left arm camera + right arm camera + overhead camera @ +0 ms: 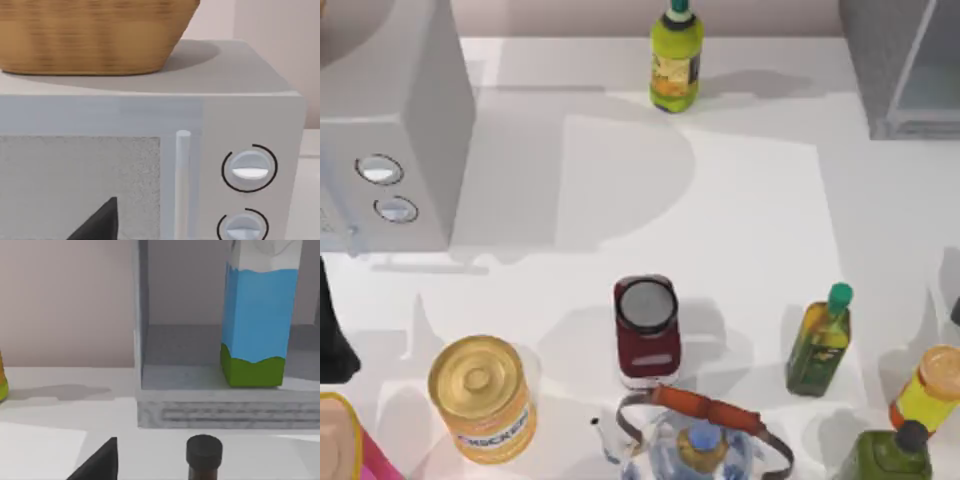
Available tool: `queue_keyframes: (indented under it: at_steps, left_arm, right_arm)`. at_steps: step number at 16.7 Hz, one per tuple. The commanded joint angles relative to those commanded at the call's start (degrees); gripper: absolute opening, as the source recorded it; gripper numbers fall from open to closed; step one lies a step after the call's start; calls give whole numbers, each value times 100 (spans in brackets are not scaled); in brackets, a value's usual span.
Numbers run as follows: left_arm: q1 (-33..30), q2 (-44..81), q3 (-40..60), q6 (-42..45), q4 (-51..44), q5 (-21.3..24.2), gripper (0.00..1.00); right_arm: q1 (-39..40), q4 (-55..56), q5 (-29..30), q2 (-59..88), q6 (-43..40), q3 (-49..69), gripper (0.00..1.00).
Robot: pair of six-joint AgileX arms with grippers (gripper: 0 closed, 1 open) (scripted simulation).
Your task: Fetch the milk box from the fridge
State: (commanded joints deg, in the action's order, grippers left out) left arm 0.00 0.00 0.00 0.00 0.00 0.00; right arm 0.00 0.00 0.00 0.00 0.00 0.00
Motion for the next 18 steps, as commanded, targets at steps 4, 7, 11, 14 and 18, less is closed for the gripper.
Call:
queue_keyframes:
  at_steps: [4, 7, 11, 14, 18]
  left_arm:
    - [0, 0, 0, 0, 0, 0, 100]
    - [0, 0, 0, 0, 0, 0, 100]
    - [0, 0, 0, 0, 0, 0, 100]
    - [0, 0, 0, 0, 0, 0, 100]
    - [0, 0, 0, 0, 0, 0, 100]
  right_arm:
    - [-52, 171, -84, 179, 5, -5, 100]
    - [-263, 868, -378, 902, 9, 30, 100]
    - [-752, 2501, -953, 2654, -3, 232, 100]
    - [-1237, 4017, -1420, 4356, -3, 450, 100]
    - [-1977, 6028, -1983, 6684, 33, 715, 100]
